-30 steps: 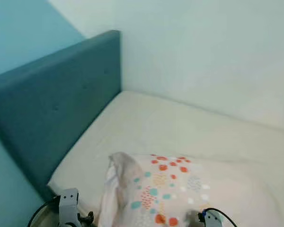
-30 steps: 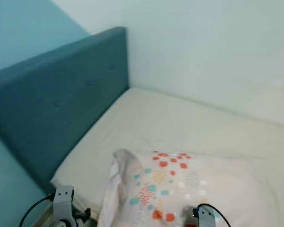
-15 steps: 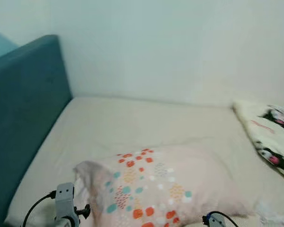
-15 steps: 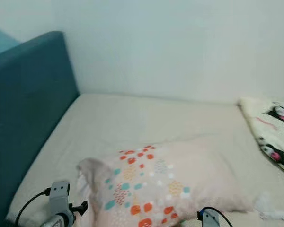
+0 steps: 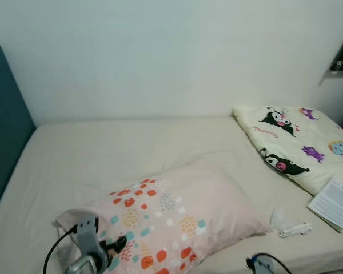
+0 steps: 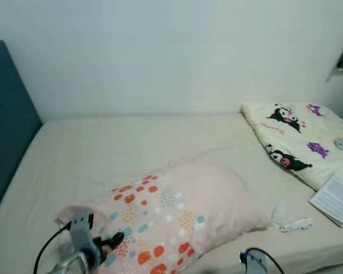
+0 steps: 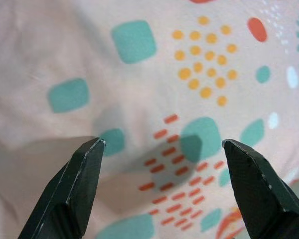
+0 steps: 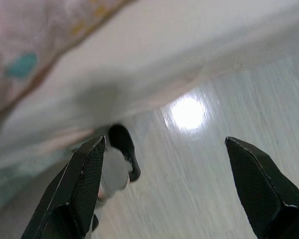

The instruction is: Clean up the room

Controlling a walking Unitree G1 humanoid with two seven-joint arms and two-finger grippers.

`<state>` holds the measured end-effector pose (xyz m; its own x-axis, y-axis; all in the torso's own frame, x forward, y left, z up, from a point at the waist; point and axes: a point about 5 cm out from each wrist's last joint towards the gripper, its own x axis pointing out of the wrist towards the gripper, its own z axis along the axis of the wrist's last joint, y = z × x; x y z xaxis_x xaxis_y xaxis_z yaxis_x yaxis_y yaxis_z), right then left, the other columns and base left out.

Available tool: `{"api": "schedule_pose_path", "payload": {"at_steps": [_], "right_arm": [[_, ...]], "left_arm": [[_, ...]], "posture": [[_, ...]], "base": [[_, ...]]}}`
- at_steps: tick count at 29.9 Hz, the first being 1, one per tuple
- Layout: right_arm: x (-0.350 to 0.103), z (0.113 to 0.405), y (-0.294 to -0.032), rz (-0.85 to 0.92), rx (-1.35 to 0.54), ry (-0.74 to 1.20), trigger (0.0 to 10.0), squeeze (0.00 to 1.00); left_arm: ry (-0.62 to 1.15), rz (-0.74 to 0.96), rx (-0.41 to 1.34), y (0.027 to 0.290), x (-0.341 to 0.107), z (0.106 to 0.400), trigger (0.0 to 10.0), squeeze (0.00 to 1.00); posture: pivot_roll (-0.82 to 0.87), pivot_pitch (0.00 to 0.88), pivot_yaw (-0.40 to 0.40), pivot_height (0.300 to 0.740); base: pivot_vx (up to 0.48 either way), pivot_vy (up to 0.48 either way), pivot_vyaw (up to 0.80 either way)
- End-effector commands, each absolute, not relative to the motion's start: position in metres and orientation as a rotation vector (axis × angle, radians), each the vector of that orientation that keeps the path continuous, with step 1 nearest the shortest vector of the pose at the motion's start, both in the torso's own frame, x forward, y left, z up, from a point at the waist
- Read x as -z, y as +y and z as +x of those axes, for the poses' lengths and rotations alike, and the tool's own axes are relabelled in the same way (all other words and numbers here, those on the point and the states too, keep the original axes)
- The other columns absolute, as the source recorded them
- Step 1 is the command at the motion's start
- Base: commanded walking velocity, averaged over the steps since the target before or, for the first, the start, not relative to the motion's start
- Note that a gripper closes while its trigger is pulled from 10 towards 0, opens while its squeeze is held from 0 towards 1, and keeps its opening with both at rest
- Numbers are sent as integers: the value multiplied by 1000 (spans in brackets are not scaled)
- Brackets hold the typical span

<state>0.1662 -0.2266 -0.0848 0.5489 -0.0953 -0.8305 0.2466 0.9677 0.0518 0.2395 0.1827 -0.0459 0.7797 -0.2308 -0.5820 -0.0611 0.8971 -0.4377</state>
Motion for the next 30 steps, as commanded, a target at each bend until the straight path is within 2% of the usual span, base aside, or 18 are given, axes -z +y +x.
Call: {"api": "schedule_pose_path", "payload": {"at_steps": [1,10,21,26,30], "right_arm": [[82,171,-228,197,215,946,10000,0],[71,193,-228,234,213,884,10000,0],[70,197,-224,246,193,866,10000,0],[70,198,-221,243,185,861,10000,0],[70,198,-221,251,186,850,10000,0]], "left_arm": [[717,-451,95,183,50,235,10000,0],[642,-454,11,187,33,261,10000,0],[696,-424,-64,197,41,248,10000,0],[701,-464,-130,202,44,245,10000,0],[708,-461,-140,204,45,243,10000,0]], "posture": [[-50,0,-44,740],[-54,2,-41,720],[-52,12,-45,680],[-57,18,-44,660],[-60,19,-44,660]], "base": [[0,0,0],[0,0,0],[0,0,0],[0,0,0],[0,0,0]]}}
